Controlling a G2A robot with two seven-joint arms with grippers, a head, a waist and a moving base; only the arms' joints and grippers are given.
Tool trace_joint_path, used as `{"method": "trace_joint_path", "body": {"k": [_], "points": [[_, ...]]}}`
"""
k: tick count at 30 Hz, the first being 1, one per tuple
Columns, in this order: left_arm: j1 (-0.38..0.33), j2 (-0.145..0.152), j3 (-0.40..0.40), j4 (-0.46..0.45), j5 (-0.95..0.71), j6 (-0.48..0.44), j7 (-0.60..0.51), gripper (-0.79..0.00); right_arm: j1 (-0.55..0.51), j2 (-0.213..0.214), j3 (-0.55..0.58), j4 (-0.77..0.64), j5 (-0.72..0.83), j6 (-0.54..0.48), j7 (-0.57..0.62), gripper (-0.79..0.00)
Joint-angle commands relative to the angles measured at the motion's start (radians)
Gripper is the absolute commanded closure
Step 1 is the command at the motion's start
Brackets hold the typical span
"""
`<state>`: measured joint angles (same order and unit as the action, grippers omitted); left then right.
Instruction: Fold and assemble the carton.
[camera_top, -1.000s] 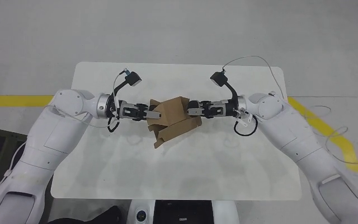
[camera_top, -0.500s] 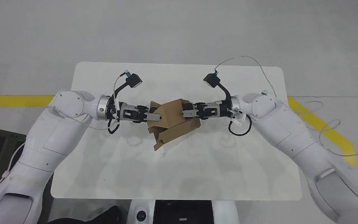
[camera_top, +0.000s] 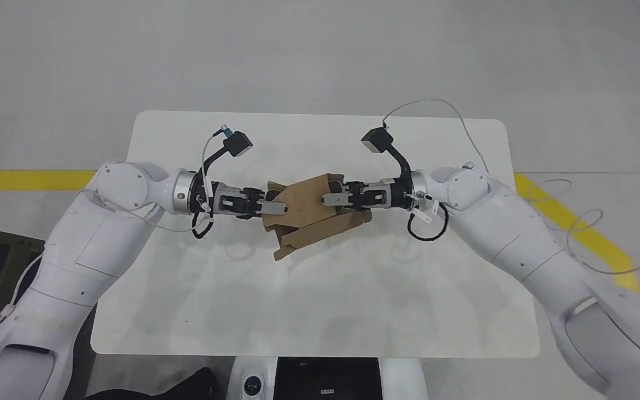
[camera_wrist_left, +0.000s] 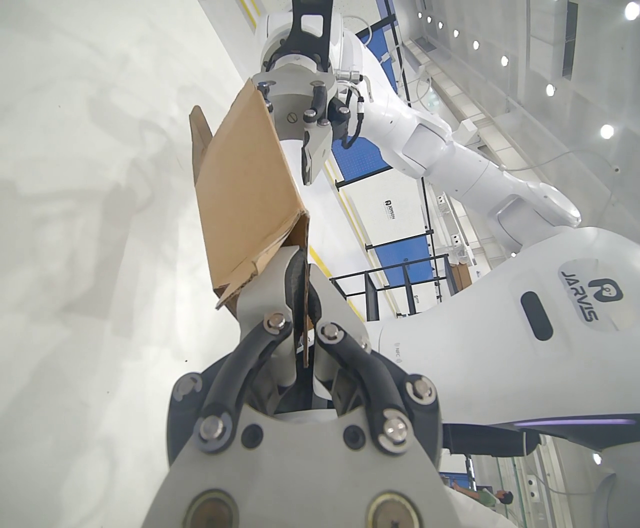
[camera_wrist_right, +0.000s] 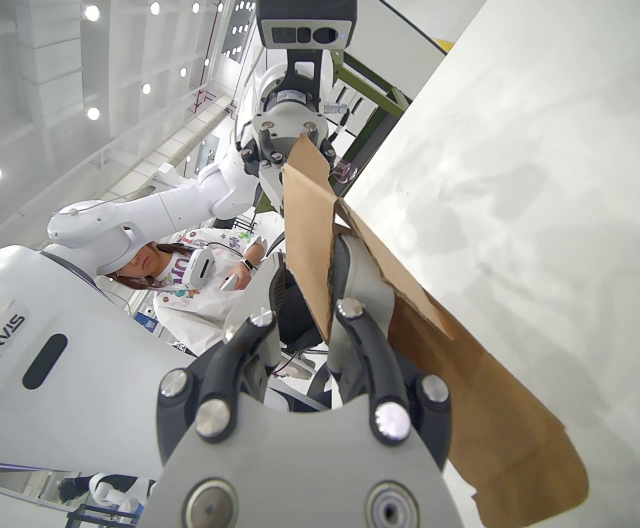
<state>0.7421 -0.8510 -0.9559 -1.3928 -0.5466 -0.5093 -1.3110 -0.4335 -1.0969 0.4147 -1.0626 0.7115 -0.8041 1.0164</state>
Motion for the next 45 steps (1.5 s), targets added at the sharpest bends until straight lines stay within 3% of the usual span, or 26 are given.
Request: {"method": "trace_joint_path", "body": {"k": [1,22,26,29,31,32,34,35,45], "points": [[0.0,0.002,0.002,-0.001,0.001,-0.001,0.001,0.0,0.006,0.003,-0.005,-0.005,0.005,0.009,0.009,-0.172],[-0.003,0.017,0.022,-0.015,0.002,-0.018,0.018,0.0,0.053,-0.015,-0.078,-0.012,0.051,0.034,0.034,-0.139],[-0.004,0.02,0.026,-0.015,0.0,-0.019,0.019,0.0,0.061,-0.021,-0.088,-0.005,0.053,0.036,0.036,-0.102],[-0.005,0.021,0.028,-0.015,-0.002,-0.021,0.021,0.0,0.066,-0.024,-0.094,0.0,0.057,0.037,0.037,-0.009],[-0.006,0.023,0.029,-0.013,-0.003,-0.022,0.022,0.0,0.067,-0.025,-0.097,0.004,0.059,0.038,0.038,0.0],[-0.006,0.023,0.029,-0.013,-0.003,-0.022,0.022,-0.031,0.068,-0.025,-0.098,0.005,0.061,0.039,0.039,0.0],[-0.004,0.024,0.031,-0.011,-0.012,-0.021,0.022,-0.428,0.07,-0.026,-0.1,0.007,0.063,0.04,0.04,0.0],[-0.005,0.025,0.03,-0.011,-0.019,-0.018,0.018,-0.785,0.07,-0.026,-0.1,0.009,0.064,0.04,0.04,0.0],[0.002,0.031,0.004,-0.017,-0.118,0.024,-0.024,-0.785,0.073,-0.029,-0.102,0.036,0.039,0.008,0.008,0.0]]}}
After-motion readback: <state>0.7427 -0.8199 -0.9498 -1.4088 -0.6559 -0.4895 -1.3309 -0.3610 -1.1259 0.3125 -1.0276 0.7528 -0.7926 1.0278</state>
